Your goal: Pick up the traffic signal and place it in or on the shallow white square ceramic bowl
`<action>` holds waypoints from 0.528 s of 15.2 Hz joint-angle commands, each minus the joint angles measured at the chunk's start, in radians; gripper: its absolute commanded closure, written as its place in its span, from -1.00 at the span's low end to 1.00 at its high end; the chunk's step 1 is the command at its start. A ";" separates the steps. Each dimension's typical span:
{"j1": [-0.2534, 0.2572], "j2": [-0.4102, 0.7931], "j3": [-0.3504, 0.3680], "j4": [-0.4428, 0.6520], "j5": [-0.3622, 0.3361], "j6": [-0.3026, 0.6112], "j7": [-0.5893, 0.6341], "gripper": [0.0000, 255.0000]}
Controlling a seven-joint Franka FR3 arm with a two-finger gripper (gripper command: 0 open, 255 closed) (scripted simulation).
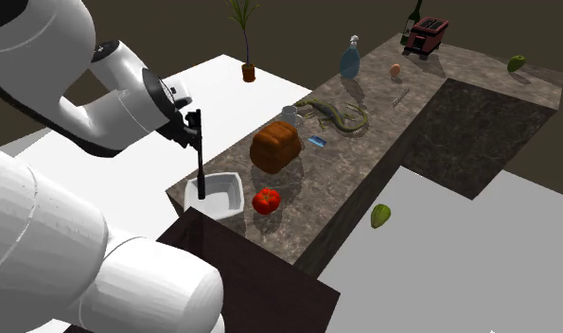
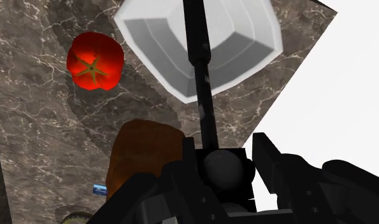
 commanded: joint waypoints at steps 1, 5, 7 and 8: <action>-0.029 0.025 0.019 -0.003 -0.052 0.025 0.042 1.00; -0.106 0.095 0.068 0.005 -0.215 0.068 0.174 1.00; -0.141 0.134 0.086 0.015 -0.321 0.082 0.259 1.00; -0.156 0.155 0.092 0.022 -0.378 0.086 0.306 1.00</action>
